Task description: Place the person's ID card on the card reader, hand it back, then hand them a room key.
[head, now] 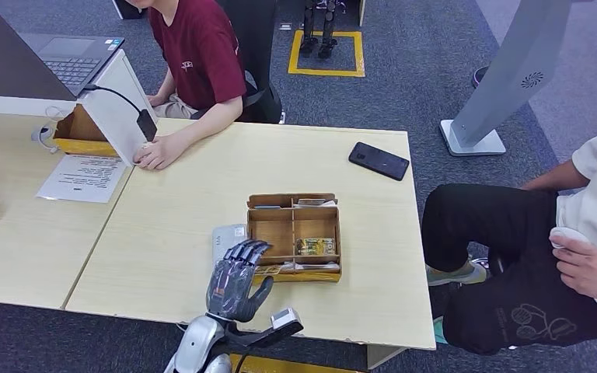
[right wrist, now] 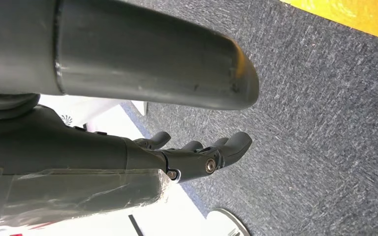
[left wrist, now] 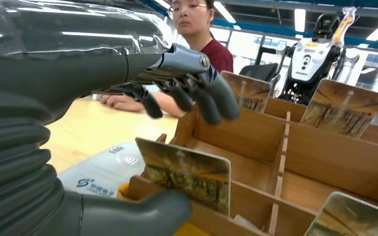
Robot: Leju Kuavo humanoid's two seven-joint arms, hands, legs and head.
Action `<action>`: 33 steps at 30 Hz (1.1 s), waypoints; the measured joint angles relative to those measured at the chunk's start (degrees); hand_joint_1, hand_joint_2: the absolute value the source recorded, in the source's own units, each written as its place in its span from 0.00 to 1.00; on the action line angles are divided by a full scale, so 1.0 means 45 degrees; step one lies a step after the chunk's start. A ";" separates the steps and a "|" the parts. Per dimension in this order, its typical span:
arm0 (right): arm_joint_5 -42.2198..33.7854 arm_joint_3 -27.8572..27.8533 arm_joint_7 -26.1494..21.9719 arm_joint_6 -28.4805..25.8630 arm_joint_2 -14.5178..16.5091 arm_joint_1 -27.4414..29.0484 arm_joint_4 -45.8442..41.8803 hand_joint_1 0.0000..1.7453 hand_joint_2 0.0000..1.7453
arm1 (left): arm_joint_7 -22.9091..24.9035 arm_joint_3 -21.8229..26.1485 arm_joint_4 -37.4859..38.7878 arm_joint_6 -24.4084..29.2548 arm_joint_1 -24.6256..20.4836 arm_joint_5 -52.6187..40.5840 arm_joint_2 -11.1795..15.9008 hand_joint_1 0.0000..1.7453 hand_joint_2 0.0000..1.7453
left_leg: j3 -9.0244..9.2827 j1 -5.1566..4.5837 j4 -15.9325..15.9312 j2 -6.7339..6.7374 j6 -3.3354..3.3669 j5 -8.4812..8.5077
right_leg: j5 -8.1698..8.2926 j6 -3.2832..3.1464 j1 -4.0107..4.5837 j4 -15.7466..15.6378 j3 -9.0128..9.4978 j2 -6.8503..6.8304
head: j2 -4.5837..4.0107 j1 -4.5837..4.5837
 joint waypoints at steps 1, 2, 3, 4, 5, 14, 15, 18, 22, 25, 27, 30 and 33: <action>0.0000 -0.0009 -0.0022 -0.0017 0.0000 -0.0001 0.0000 0.00 0.00 | 0.0002 0.0001 0.0085 0.0000 -0.0015 0.0067 0.0002 1.00 1.00 | 0.0000 0.0000 0.0000 0.0000 0.0000 0.0000 | 0.0000 0.0000 0.0000 0.0000 0.0000 0.0000 | 0.0000 -0.0001; 0.0000 -0.0021 -0.0035 -0.0034 0.0000 -0.0002 0.0000 0.00 0.00 | -0.0002 0.0004 0.0158 0.0000 -0.0027 0.0131 0.0005 1.00 1.00 | 0.0000 0.0000 0.0000 0.0000 0.0001 0.0000 | 0.0000 0.0000 0.0000 0.0000 0.0000 0.0000 | 0.0000 -0.0001; 0.0000 -0.0037 -0.0044 -0.0050 0.0000 -0.0003 0.0000 0.00 0.00 | -0.0015 0.0005 0.0214 0.0002 -0.0034 0.0204 0.0007 1.00 1.00 | 0.0000 0.0000 0.0000 0.0000 0.0001 0.0000 | 0.0000 0.0000 -0.0001 0.0000 0.0000 0.0000 | 0.0000 0.0000; 0.0000 -0.0054 -0.0052 -0.0061 0.0000 -0.0004 0.0000 0.00 0.00 | -0.0038 0.0006 0.0250 0.0015 -0.0044 0.0265 0.0007 1.00 1.00 | -0.0001 0.0000 0.0000 0.0000 0.0001 0.0000 | 0.0000 0.0000 -0.0001 0.0000 0.0000 0.0000 | 0.0000 -0.0001; 0.0000 -0.0071 -0.0060 -0.0067 0.0000 -0.0005 0.0000 0.00 0.00 | -0.0062 0.0007 0.0276 0.0029 -0.0063 0.0327 0.0007 1.00 1.00 | -0.0001 0.0000 0.0000 -0.0001 0.0001 0.0000 | 0.0000 0.0000 -0.0001 0.0000 0.0000 -0.0001 | 0.0000 -0.0001; 0.0000 -0.0182 -0.0060 -0.0064 0.0000 -0.0008 0.0000 0.00 0.00 | -0.0125 0.0007 0.0403 0.0071 -0.0263 0.0682 0.0040 1.00 1.00 | 0.0001 0.0000 0.0000 0.0000 0.0001 0.0000 | 0.0000 0.0000 0.0000 0.0000 0.0001 -0.0001 | 0.0000 -0.0002; 0.0000 -0.0186 -0.0060 -0.0064 0.0000 -0.0009 0.0000 0.00 0.00 | -0.0126 0.0007 0.0415 0.0072 -0.0268 0.0695 0.0041 1.00 1.00 | 0.0001 0.0000 0.0000 0.0000 0.0001 0.0000 | 0.0000 0.0000 0.0000 0.0000 0.0001 -0.0001 | 0.0000 -0.0002; 0.0000 -0.0191 -0.0060 -0.0064 0.0000 -0.0009 0.0000 0.00 0.00 | -0.0127 0.0007 0.0442 0.0073 -0.0285 0.0709 0.0046 1.00 1.00 | 0.0001 0.0000 0.0000 0.0000 0.0001 0.0000 | 0.0000 0.0000 0.0000 0.0000 0.0001 -0.0001 | 0.0000 -0.0002; 0.0000 -0.0192 -0.0060 -0.0062 0.0000 -0.0009 0.0000 0.00 0.00 | -0.0141 0.0007 0.0477 0.0075 -0.0317 0.0762 0.0055 1.00 1.00 | 0.0001 0.0000 0.0000 0.0000 0.0001 0.0000 | 0.0000 0.0000 0.0000 0.0000 0.0001 -0.0001 | 0.0000 -0.0002; 0.0000 -0.0198 -0.0060 -0.0045 0.0000 -0.0009 0.0000 0.00 0.00 | -0.0265 0.0007 0.0499 0.0076 -0.0330 0.1099 0.0061 1.00 1.00 | 0.0001 0.0000 0.0000 0.0000 0.0001 0.0001 | 0.0000 0.0000 0.0000 0.0000 0.0001 -0.0001 | 0.0000 -0.0002; 0.0000 -0.0200 -0.0060 -0.0004 0.0000 -0.0009 0.0000 0.00 0.00 | -0.0402 0.0007 0.0523 0.0059 -0.0355 0.1453 0.0069 1.00 1.00 | 0.0001 0.0000 0.0001 0.0000 0.0001 0.0001 | 0.0000 0.0000 0.0000 0.0000 0.0001 -0.0001 | 0.0000 -0.0002; 0.0000 -0.0200 -0.0060 0.0097 0.0000 -0.0008 0.0000 0.00 0.00 | -0.0573 0.0004 0.0318 -0.0220 -0.0440 0.2137 0.0101 1.00 1.00 | 0.0001 0.0000 0.0002 -0.0001 0.0002 0.0003 | 0.0001 0.0000 0.0000 0.0000 0.0001 -0.0001 | 0.0000 -0.0001; 0.0000 -0.0200 -0.0060 0.0142 -0.0004 -0.0007 0.0000 0.00 0.00 | -0.0538 -0.0026 -0.0523 -0.1076 -0.0691 0.2884 0.0239 1.00 1.00 | 0.0000 0.0001 0.0003 -0.0003 0.0002 0.0005 | 0.0003 -0.0001 0.0001 0.0001 0.0000 -0.0003 | 0.0000 -0.0001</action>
